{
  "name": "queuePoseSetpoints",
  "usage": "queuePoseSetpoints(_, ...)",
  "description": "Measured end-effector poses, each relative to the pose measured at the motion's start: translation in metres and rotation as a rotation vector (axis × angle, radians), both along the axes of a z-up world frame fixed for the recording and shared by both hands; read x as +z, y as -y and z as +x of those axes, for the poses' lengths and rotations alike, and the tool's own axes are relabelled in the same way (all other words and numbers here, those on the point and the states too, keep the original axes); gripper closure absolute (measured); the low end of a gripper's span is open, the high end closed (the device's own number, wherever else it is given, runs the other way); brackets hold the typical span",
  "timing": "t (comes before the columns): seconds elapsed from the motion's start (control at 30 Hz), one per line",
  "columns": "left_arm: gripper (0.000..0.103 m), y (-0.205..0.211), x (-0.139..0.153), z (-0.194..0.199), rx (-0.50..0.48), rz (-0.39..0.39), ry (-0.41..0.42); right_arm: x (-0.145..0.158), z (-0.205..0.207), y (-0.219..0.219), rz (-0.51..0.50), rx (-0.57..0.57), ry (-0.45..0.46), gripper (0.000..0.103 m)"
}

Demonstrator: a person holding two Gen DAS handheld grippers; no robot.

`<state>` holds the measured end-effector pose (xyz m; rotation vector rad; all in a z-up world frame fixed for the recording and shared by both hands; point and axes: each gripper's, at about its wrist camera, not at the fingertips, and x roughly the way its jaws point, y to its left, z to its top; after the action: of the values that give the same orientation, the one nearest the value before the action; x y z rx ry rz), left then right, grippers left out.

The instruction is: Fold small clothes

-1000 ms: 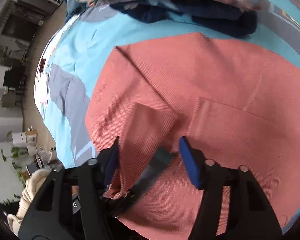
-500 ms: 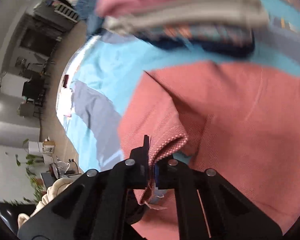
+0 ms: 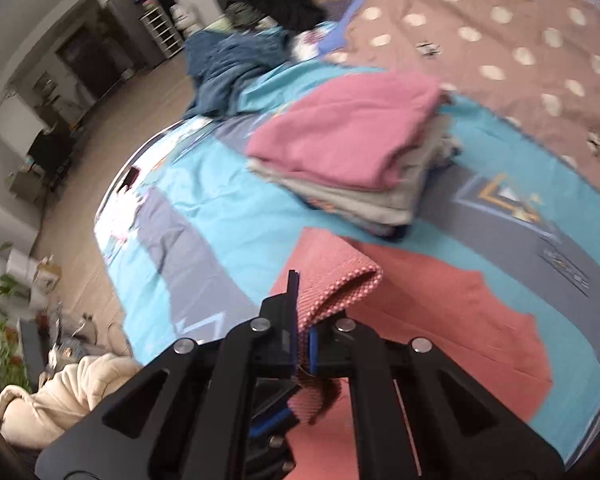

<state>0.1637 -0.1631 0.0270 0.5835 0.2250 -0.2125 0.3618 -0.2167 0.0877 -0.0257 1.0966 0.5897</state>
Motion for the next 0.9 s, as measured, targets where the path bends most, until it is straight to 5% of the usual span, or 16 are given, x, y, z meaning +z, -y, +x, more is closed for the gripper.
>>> queuePoseSetpoints(0.57,0.097,0.115,-0.05,-0.014,-0.137,0.0,-0.097,-0.053,-0.014,0.161,0.129,-0.196,-0.042,0.099)
queuePoseSetpoints(0.9,0.09,0.157,-0.107,-0.004,-0.268,-0.045,-0.453,-0.158,-0.01,0.239,0.237,-0.342,-0.162,0.099)
